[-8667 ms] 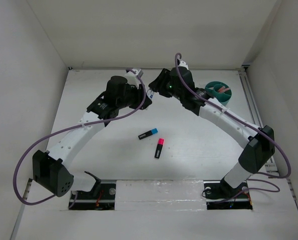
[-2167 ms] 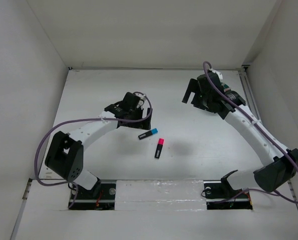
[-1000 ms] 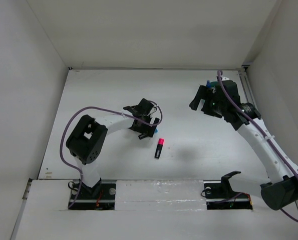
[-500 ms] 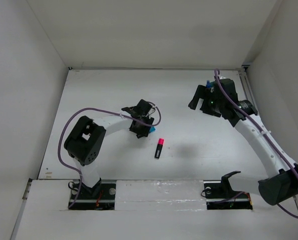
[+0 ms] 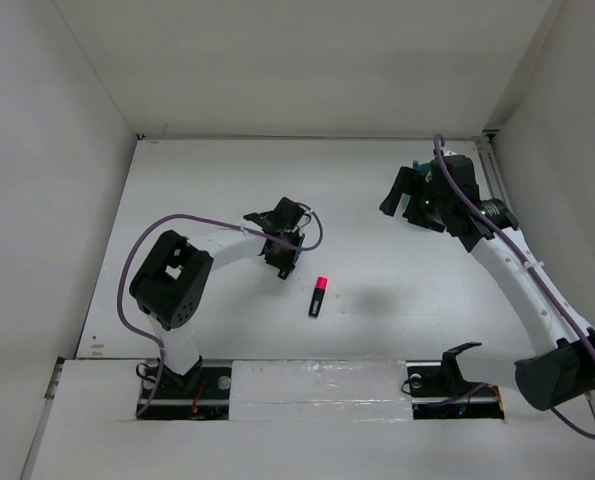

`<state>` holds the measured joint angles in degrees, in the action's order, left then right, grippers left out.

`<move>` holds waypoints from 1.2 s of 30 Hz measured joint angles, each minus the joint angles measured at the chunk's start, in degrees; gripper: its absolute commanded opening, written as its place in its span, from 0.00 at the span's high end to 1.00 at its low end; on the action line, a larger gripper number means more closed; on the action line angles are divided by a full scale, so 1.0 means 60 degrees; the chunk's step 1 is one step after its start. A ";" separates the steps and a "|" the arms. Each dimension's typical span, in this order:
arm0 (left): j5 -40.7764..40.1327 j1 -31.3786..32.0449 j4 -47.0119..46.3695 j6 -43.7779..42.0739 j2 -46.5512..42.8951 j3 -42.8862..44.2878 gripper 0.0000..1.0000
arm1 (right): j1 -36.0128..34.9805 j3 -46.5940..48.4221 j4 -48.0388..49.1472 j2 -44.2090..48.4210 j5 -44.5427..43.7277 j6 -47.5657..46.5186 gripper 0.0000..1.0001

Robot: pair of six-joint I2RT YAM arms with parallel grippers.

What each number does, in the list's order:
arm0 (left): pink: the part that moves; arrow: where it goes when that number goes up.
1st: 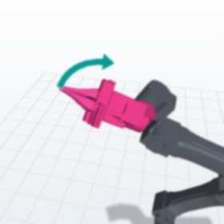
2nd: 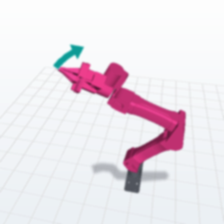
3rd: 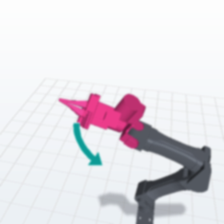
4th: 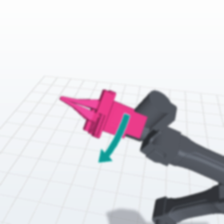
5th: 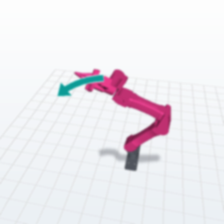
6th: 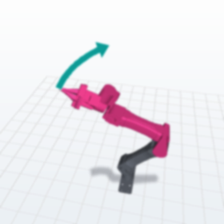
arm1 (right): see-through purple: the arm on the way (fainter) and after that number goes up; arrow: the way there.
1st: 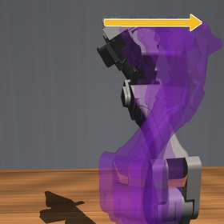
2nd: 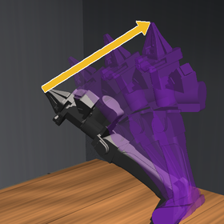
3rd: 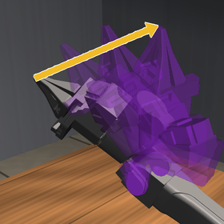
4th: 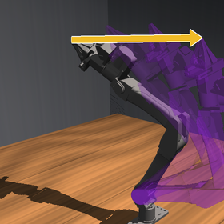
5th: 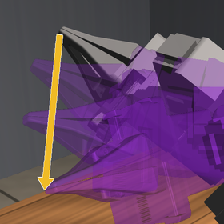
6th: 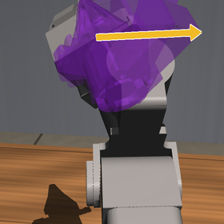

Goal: Sort the stationery into containers
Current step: Grab a piece of stationery with the left arm, then pass the stationery from the left arm to the right

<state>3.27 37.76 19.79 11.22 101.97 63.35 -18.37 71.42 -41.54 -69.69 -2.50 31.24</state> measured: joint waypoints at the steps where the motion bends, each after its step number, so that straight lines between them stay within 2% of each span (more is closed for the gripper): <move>1: -0.0022 -0.0004 0.0066 0.0036 0.0044 0.0069 1.00 | 0.0029 0.0004 0.0004 -0.0004 -0.0004 -0.0011 0.01; 9: -0.0423 0.0004 0.0681 0.0248 -0.0062 0.0889 1.00 | 0.0641 0.0040 0.0823 -0.0350 0.1730 0.0000 0.06; 18: -0.0171 0.0004 0.0299 0.0211 -0.2160 0.2339 1.00 | 0.0466 0.0015 0.2608 -0.1286 0.3621 0.0812 0.06; 23: 0.0138 0.0000 0.0175 0.0211 -0.2874 0.2477 1.00 | 0.0098 -0.0127 0.4634 -0.1282 0.4663 0.1526 0.08; 29: 0.0492 0.0004 0.0182 0.0146 -0.2900 0.3034 1.00 | -0.0856 0.0127 0.5941 -0.1596 0.4699 0.1898 0.10; 36: 0.0790 0.0000 0.0200 -0.0047 -0.2918 0.3439 1.00 | -0.1545 0.0372 0.6492 -0.2412 0.4189 0.1996 0.13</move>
<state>8.01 37.76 20.99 10.94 84.47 83.99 -27.64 73.65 -2.59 -84.16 22.63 43.22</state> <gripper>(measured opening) 0.208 0.876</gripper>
